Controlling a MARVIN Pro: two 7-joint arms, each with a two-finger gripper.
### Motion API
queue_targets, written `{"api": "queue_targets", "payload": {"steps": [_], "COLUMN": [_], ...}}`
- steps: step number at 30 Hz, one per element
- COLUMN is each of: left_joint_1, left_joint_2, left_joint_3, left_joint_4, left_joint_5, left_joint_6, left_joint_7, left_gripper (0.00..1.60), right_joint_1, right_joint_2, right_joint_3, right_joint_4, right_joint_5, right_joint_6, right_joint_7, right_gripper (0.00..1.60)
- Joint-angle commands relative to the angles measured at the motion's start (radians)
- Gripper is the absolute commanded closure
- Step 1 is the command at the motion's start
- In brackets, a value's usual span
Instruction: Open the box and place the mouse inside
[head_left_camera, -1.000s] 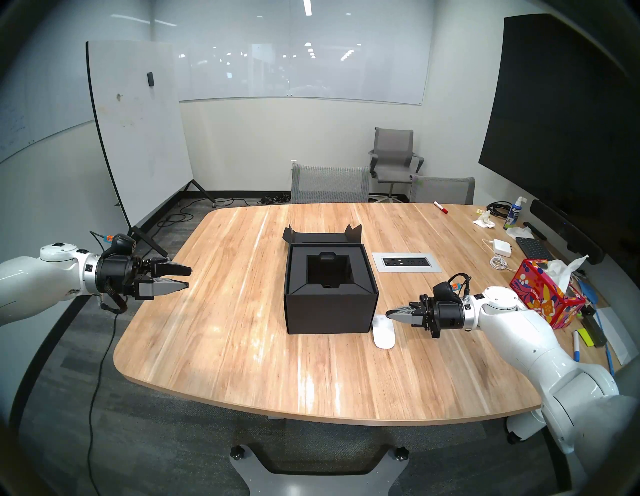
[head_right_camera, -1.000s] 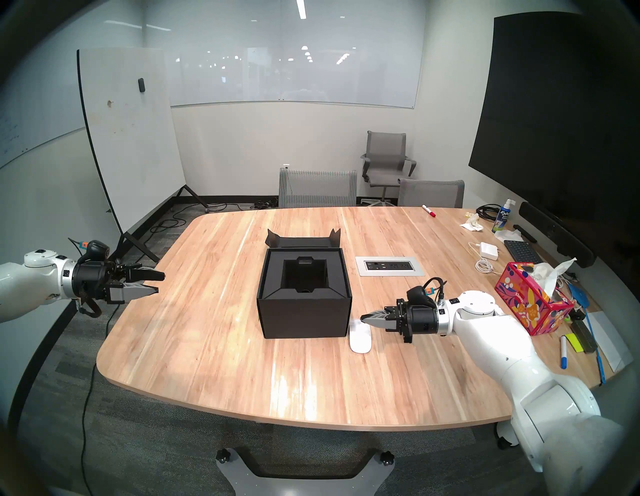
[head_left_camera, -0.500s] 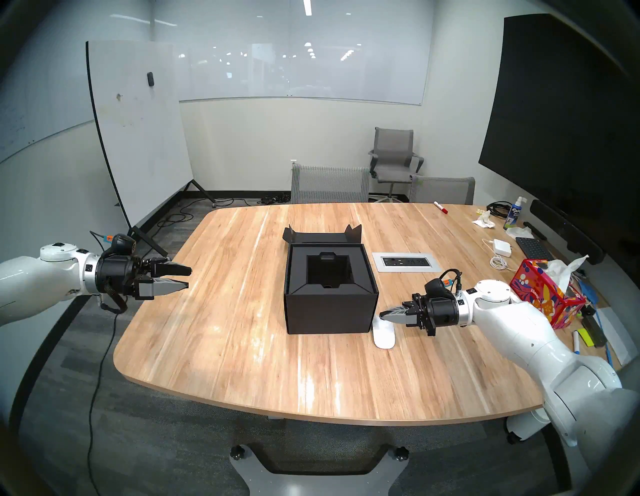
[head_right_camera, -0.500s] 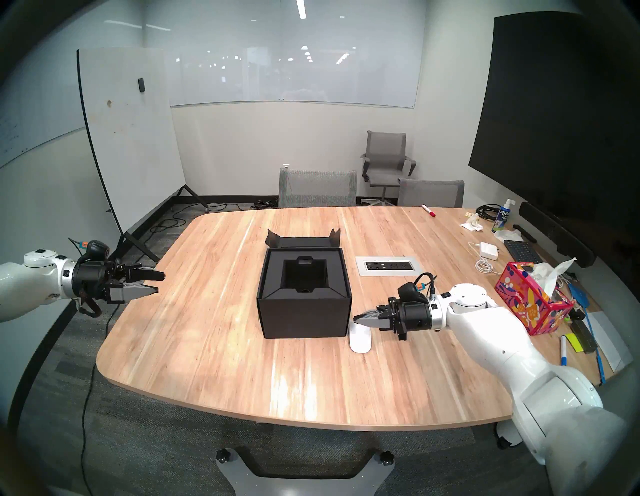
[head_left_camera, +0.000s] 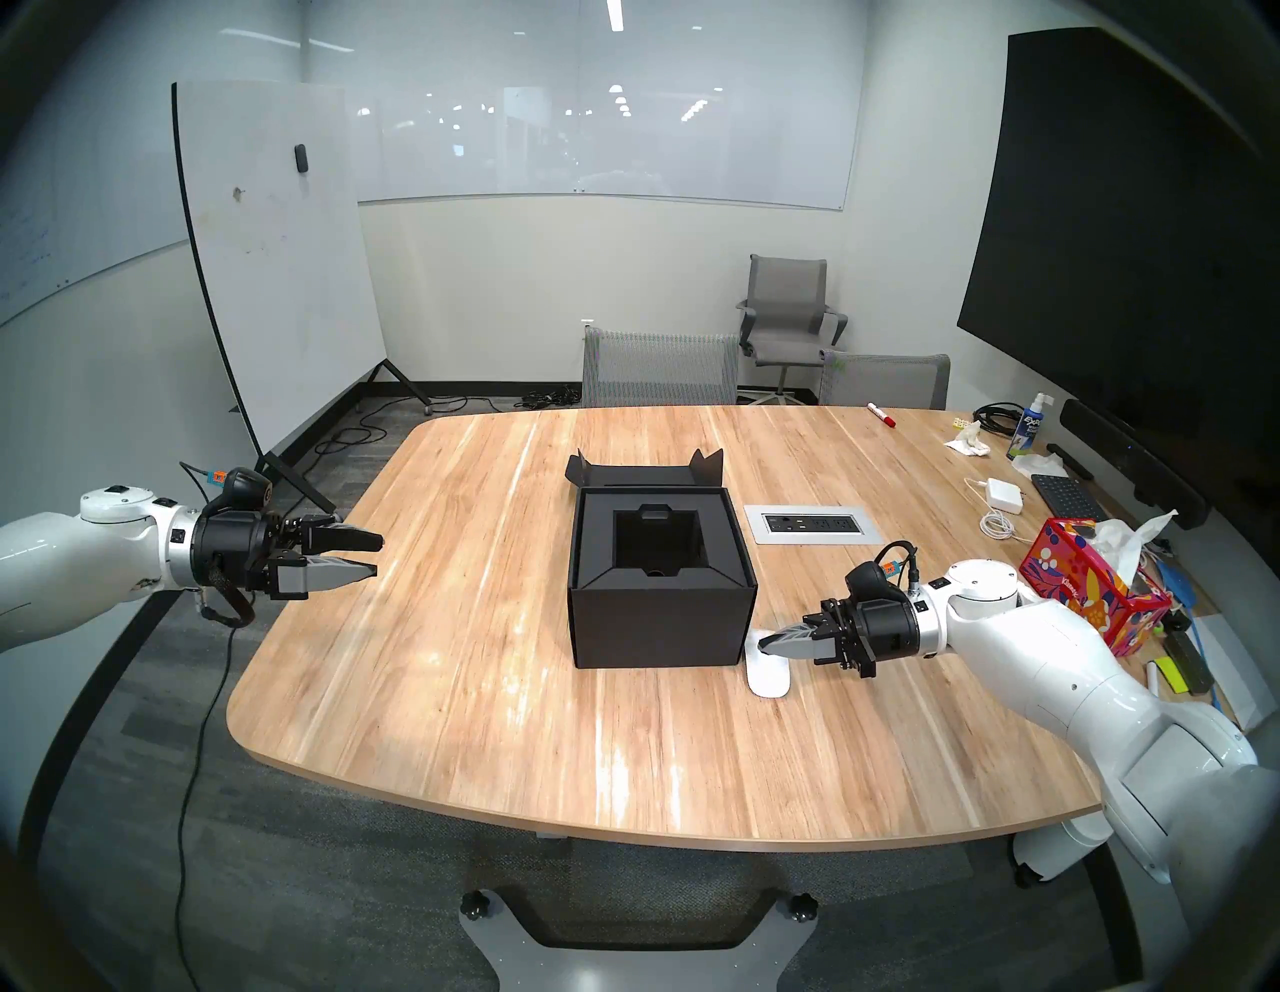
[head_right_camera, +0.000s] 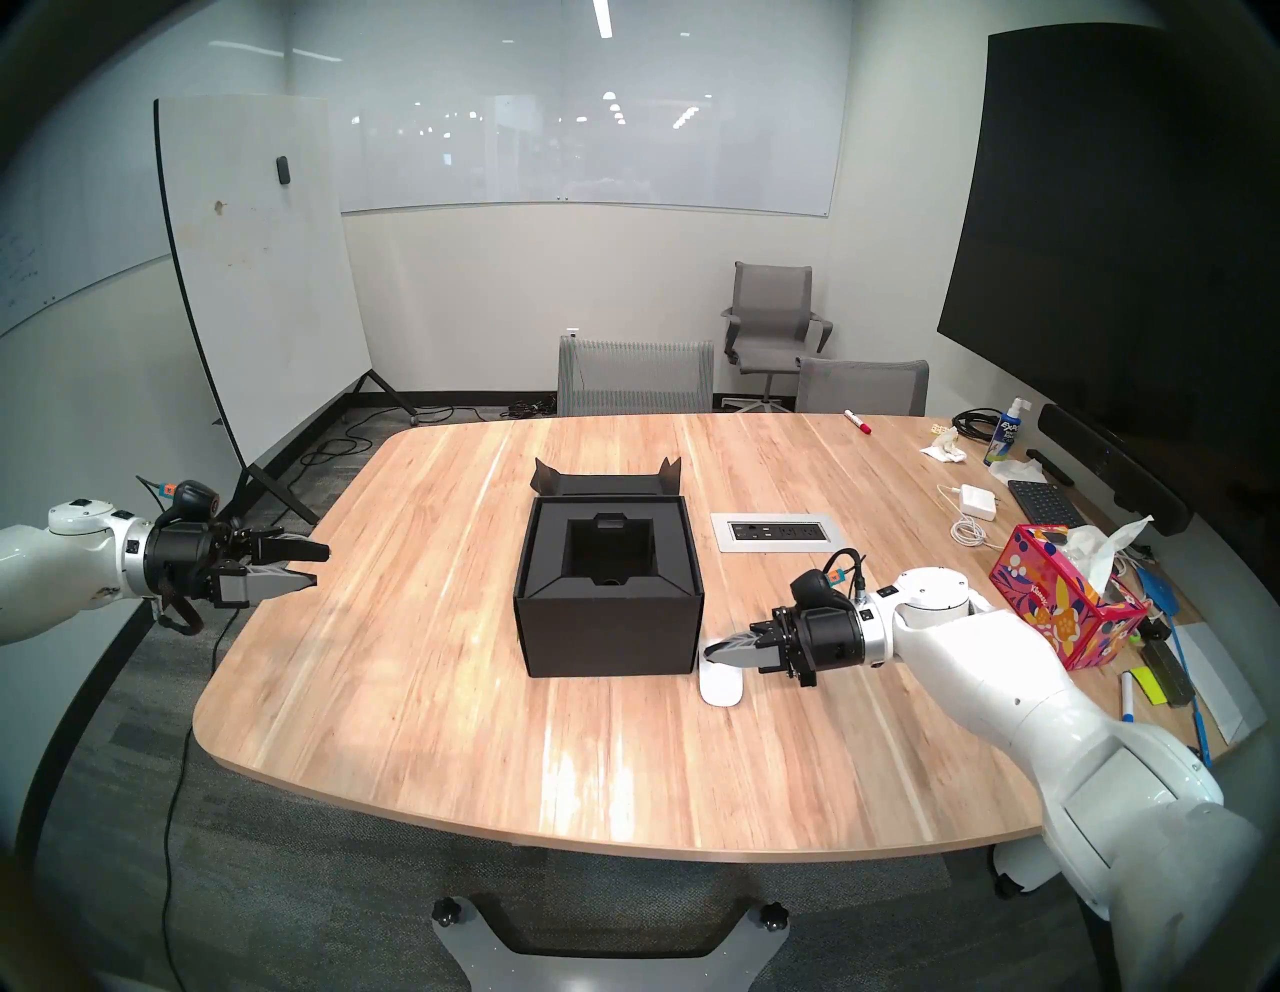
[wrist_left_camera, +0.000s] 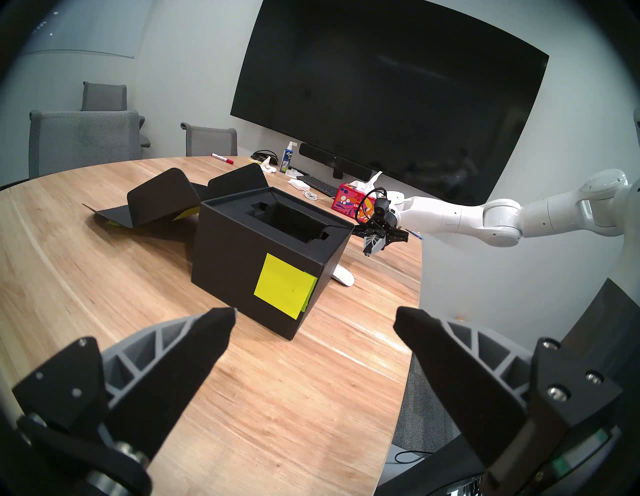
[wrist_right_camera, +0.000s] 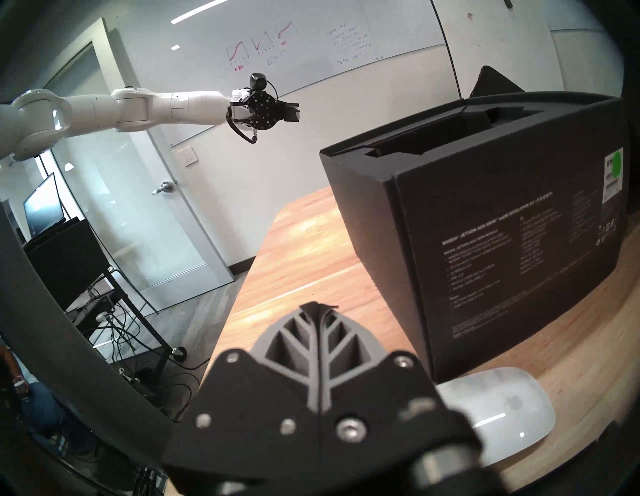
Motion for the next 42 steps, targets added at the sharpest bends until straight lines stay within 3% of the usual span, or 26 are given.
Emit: {"api": "queue_targets", "payload": {"steps": [1, 9, 17, 31, 42], "left_joint_1": [-0.011, -0.011, -0.011, -0.011, -0.011], "left_joint_2": [-0.003, -0.002, -0.003, -0.002, -0.002], "left_joint_3": [-0.011, -0.011, -0.011, -0.011, -0.011], "left_joint_4": [-0.002, -0.002, -0.002, -0.002, -0.002], "left_joint_5": [-0.008, -0.008, -0.008, -0.008, -0.008], "left_joint_6": [0.001, 0.001, 0.001, 0.001, 0.001], "left_joint_7": [0.000, 0.000, 0.000, 0.000, 0.000], "left_gripper": [0.00, 0.00, 0.00, 0.00, 0.00], "right_joint_1": [0.061, 0.090, 0.110, 0.150, 0.187], "right_joint_2": [0.005, -0.031, -0.027, -0.011, -0.031], "right_joint_3": [0.010, 0.006, -0.064, -0.183, -0.244], "right_joint_4": [0.027, 0.096, 0.077, 0.073, 0.147], "right_joint_5": [-0.029, -0.067, -0.062, 0.007, 0.032], "right_joint_6": [-0.071, -0.133, -0.129, -0.123, -0.120], "right_joint_7": [0.000, 0.000, 0.000, 0.000, 0.000], "right_gripper": [1.60, 1.60, 1.60, 1.60, 1.60]}}
